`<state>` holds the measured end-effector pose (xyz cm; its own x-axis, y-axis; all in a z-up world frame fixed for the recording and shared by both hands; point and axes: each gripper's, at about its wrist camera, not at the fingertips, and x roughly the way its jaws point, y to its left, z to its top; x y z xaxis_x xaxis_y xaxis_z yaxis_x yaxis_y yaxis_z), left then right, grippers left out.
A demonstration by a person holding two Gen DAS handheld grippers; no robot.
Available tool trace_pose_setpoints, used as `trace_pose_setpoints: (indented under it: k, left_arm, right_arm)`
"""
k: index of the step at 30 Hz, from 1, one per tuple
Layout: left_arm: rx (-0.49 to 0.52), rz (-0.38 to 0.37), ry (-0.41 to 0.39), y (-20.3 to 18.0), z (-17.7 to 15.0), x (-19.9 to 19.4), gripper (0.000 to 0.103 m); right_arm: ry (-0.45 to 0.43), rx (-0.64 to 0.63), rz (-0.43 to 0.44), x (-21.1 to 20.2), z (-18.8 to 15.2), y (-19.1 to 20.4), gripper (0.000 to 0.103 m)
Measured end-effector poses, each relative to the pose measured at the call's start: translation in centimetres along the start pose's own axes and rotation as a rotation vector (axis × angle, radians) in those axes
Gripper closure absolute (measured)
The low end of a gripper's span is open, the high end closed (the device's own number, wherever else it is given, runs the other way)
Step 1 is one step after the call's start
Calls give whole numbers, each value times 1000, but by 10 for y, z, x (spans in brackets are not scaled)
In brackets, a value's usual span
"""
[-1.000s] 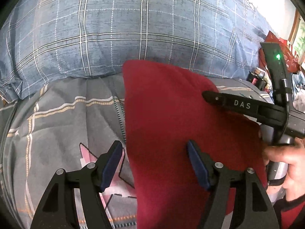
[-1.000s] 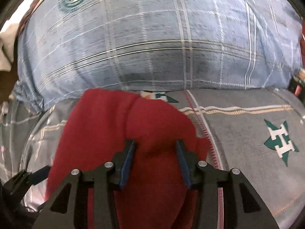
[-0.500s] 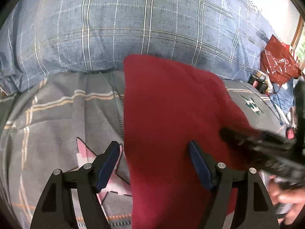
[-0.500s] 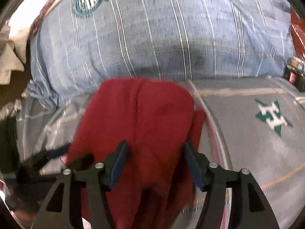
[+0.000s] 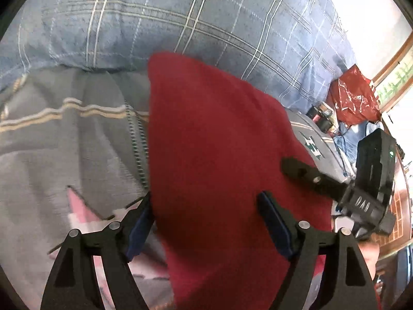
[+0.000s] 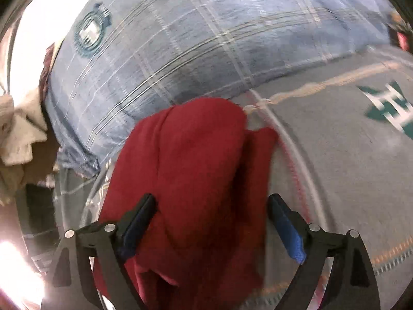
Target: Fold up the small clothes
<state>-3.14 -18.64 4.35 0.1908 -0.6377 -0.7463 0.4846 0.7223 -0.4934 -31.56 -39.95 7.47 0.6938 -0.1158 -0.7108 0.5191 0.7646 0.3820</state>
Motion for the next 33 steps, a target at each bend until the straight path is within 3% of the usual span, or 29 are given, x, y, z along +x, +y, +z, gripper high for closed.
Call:
trace_pose_setpoints:
  k: [2,5,8,15,18,21,25,29,33]
  left_arm:
    - [-8,-8,-5,3,5,6,26]
    - [-21,-10,-23,5,8,0,42]
    - [17,1,-49,-4,3,-29,49]
    - [46,112,-93,5,-43,-106,49]
    - [16,153,-68,23,-65,-111,48]
    - [-40,183,-35,43,-84,-101,43]
    - [-46,214,-95,45,-89,-111,37]
    - [1,292,-163,25,-100,-121,32]
    - [20,342,-186,13,-110,-125,32]
  right_arm:
    - [0,-66,-30,6,-1,12,27]
    - [-23,-121,-64,6,-5,26,44]
    - [-50,-155,-70,-8,-7,41,55]
    - [-26,-254,34,-37,-30,103,56]
    - [24,-253,71,-28,-47,115,51]
    - [59,-216,10,-15,-60,111,47]
    - [-2,-208,-73,-40,-66,109,46]
    - [-34,-364,-95,-64,-76,141,51]
    - [-1,-466,-54,-55,-90,168,64]
